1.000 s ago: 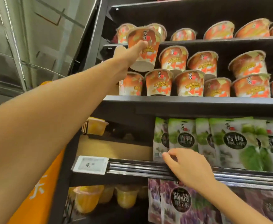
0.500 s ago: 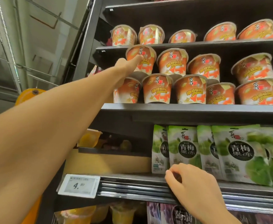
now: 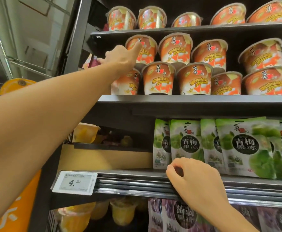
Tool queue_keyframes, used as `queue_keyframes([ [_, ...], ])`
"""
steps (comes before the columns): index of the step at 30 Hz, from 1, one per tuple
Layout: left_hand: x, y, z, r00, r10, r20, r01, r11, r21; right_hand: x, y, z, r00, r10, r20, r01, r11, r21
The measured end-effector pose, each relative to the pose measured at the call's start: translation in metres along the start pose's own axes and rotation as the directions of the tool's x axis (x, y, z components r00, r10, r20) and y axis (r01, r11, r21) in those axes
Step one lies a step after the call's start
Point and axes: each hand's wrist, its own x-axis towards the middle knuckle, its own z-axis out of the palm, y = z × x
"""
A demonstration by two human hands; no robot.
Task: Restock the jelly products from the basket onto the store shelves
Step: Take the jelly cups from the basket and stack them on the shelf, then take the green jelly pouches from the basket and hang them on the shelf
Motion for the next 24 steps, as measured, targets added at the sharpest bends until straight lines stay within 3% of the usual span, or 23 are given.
queue_keyframes([
  [2,-0.005,0.001,0.002,0.974,0.046,-0.223,-0.038,0.998,0.041,0.000,-0.001,0.000,1.000,0.007,-0.003,-0.007,1.000,-0.006],
  [4,-0.019,0.003,0.004,0.902,0.120,-0.415,-0.119,0.992,0.029,0.000,-0.001,0.000,1.000,0.017,0.007,-0.017,1.000,-0.019],
  [7,-0.044,0.006,0.005,0.816,0.232,-0.530,-0.289,0.957,-0.026,0.000,0.000,-0.001,0.999,0.036,0.014,-0.036,0.999,-0.033],
  [11,-0.097,0.009,0.015,0.857,0.300,-0.420,-0.373,0.922,-0.102,-0.001,0.002,0.001,1.000,0.028,-0.001,-0.028,0.998,-0.054],
  [15,-0.164,0.003,0.022,0.961,0.217,-0.169,-0.256,0.933,-0.253,-0.005,0.003,-0.005,1.000,-0.017,0.026,0.017,1.000,0.004],
  [19,-0.251,-0.006,0.018,0.980,0.140,0.140,-0.058,0.880,-0.472,-0.030,0.000,-0.028,1.000,-0.020,0.012,0.015,0.934,0.358],
  [24,-0.392,-0.042,0.001,0.948,0.130,0.291,0.077,0.792,-0.605,-0.153,0.013,-0.055,0.999,0.045,-0.006,-0.031,0.770,0.637],
])
